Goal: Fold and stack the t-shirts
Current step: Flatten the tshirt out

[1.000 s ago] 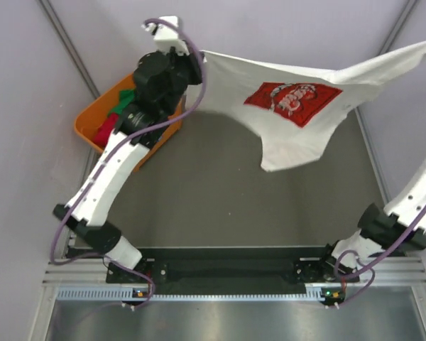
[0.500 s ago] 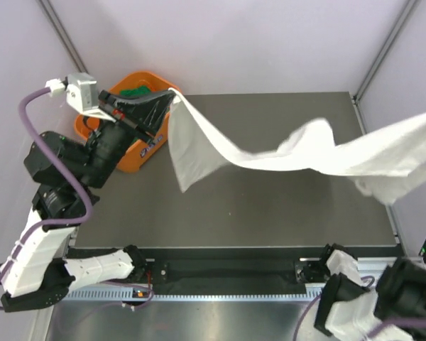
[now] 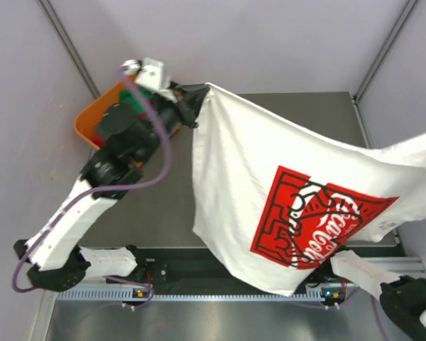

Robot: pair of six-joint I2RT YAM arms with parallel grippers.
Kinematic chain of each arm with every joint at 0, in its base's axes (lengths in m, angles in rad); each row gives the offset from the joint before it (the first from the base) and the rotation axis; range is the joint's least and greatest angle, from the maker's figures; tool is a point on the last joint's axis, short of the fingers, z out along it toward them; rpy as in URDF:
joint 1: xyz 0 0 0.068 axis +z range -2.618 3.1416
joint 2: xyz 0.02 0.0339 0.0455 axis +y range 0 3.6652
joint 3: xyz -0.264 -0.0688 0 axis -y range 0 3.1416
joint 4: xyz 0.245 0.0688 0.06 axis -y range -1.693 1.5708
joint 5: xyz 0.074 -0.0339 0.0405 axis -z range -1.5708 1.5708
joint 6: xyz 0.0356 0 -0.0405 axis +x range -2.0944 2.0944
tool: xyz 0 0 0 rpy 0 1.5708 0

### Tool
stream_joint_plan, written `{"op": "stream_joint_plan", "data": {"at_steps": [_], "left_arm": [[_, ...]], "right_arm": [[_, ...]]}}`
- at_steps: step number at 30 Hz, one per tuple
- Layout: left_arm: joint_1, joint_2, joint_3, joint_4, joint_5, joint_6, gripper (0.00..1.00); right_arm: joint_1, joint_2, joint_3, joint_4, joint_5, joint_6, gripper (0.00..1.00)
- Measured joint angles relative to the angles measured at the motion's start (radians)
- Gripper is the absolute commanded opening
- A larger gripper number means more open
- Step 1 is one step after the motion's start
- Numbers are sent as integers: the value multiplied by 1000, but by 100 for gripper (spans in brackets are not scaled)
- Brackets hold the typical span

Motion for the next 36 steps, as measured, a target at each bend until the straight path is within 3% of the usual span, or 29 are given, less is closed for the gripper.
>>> {"op": "stream_joint_plan", "data": {"at_steps": [2, 6, 9, 13, 19, 28, 36], "left_arm": [[53, 105, 13, 10, -8, 7, 0], [226, 343, 66, 10, -2, -43, 0], [332, 503, 65, -11, -24, -80, 0], [413, 644, 61, -33, -35, -118, 0], [467, 804, 113, -50, -40, -131, 0], [483, 839, 144, -44, -32, -79, 0], [467, 655, 188, -52, -28, -73, 0]], "right_arm": [[69, 97, -28, 199, 113, -193, 0], [26, 404, -39, 440, 152, -397, 0], [-37, 667, -18, 446, 91, -400, 0], [-129, 1002, -29, 332, -88, -299, 0], [-245, 1306, -21, 242, -418, -153, 0], [-295, 1337, 6, 274, -663, -18, 0], [-399, 997, 34, 74, -706, 269, 0]]}}
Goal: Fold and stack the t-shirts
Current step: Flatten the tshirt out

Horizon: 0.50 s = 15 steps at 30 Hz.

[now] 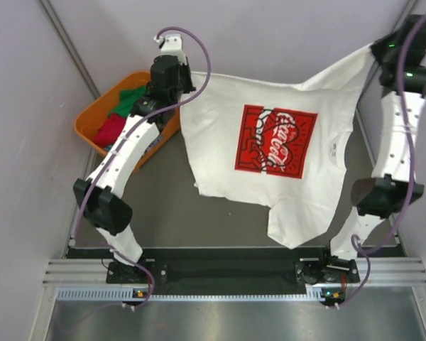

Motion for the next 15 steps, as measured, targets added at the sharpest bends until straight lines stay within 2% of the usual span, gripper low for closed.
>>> {"op": "stream_joint_plan", "data": {"at_steps": [5, 9, 12, 15], "left_arm": [[-71, -196, 12, 4, -25, 27, 0], [-109, -282, 35, 16, -20, 37, 0], [-104, -297, 16, 18, -29, 40, 0], [-100, -295, -43, 6, -35, 45, 0]], "right_arm": [[-232, -157, 171, -142, -113, 187, 0], [-380, -153, 216, -213, -265, 277, 0], [-381, -121, 147, -235, -335, 292, 0], [-369, -94, -7, -255, -388, 289, 0]]}}
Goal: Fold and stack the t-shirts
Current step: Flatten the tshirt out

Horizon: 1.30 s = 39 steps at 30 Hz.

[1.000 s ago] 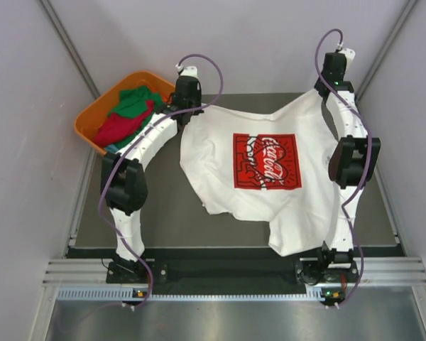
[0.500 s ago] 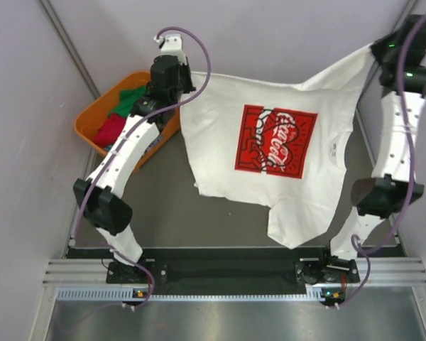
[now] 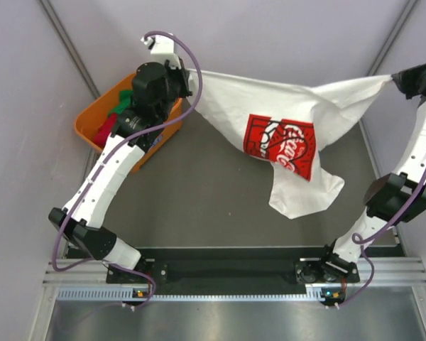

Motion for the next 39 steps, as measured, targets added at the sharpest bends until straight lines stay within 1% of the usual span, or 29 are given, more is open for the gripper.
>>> {"op": "stream_joint_plan", "data": {"at_steps": [3, 5, 8, 11, 15, 18, 21, 25, 28, 33, 36, 39], "left_arm": [[-1, 2, -65, -29, 18, 8, 0], [-6, 2, -89, -48, 35, 14, 0], [-40, -15, -100, -51, 48, 35, 0], [-130, -85, -116, -52, 40, 63, 0], [-259, -256, -149, -47, 62, 70, 0], [-270, -424, -188, -28, 96, 42, 0], [-266, -582, -217, -11, 142, 8, 0], [-266, -696, -182, -11, 188, -34, 0], [-266, -716, -131, -24, 205, -56, 0], [-266, -715, -78, -43, 206, -66, 0], [-266, -698, -69, -50, 190, -55, 0], [-266, -636, -62, -43, 133, -19, 0]], "right_arm": [[0, 9, -82, -41, -28, -23, 0], [0, -2, -87, -49, -42, -47, 0], [-1, -87, -96, -46, -56, -88, 0], [-3, -259, -107, -41, -58, -134, 0], [-15, -586, -113, -23, -41, -188, 0], [-16, -816, -104, -13, -14, -212, 0], [-15, -995, -79, -6, 40, -220, 0], [-4, -1159, -38, 17, 158, -219, 0], [16, -1198, 8, 25, 230, -218, 0], [100, -1187, 53, 59, 307, -196, 0], [147, -1130, 51, 119, 307, -190, 0], [163, -1014, 50, 205, 271, -193, 0]]}}
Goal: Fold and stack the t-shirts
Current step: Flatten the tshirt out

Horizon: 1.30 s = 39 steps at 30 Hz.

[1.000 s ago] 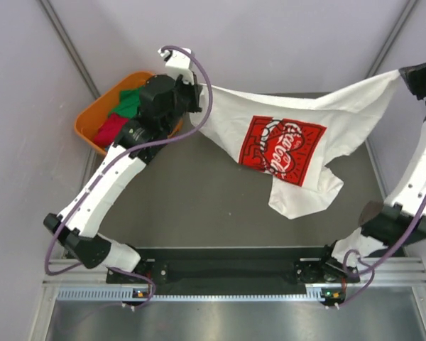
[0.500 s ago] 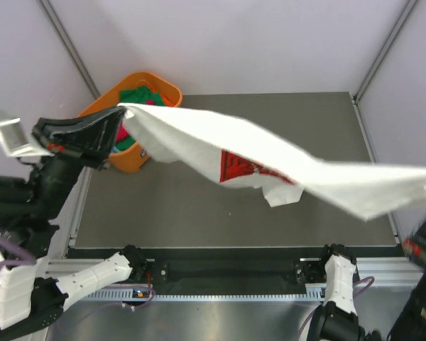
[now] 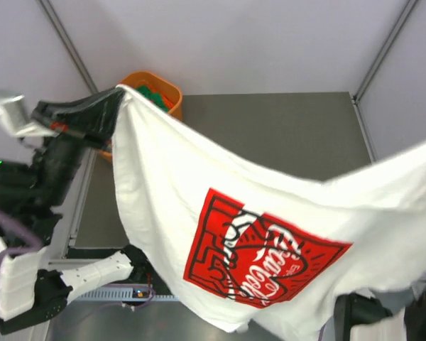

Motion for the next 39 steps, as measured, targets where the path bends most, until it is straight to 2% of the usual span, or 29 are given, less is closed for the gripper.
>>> {"op": "stream_joint_plan", "data": {"at_steps": [4, 8, 12, 16, 20, 27, 35, 39], "left_arm": [[1, 165, -28, 48, -138, 79, 0], [28, 358, -150, 117, -225, 126, 0], [124, 536, -305, 119, -199, 103, 0], [258, 668, -375, 117, -148, 52, 0], [332, 821, -352, 154, -116, 34, 0], [389, 1108, -221, 173, -70, 23, 0], [440, 1238, -54, 180, -89, 35, 0], [450, 1266, 2, 193, -119, 47, 0]], "right_arm": [[0, 193, -108, 139, -71, -16, 0], [1, 361, -426, 299, -108, -18, 0], [32, 544, -762, 426, -130, -24, 0], [114, 739, -882, 505, -137, -56, 0], [193, 952, -845, 621, -166, -99, 0], [237, 1363, -540, 729, -273, -169, 0], [240, 1616, -197, 729, -317, -244, 0], [245, 1663, -119, 830, -307, -279, 0]]}}
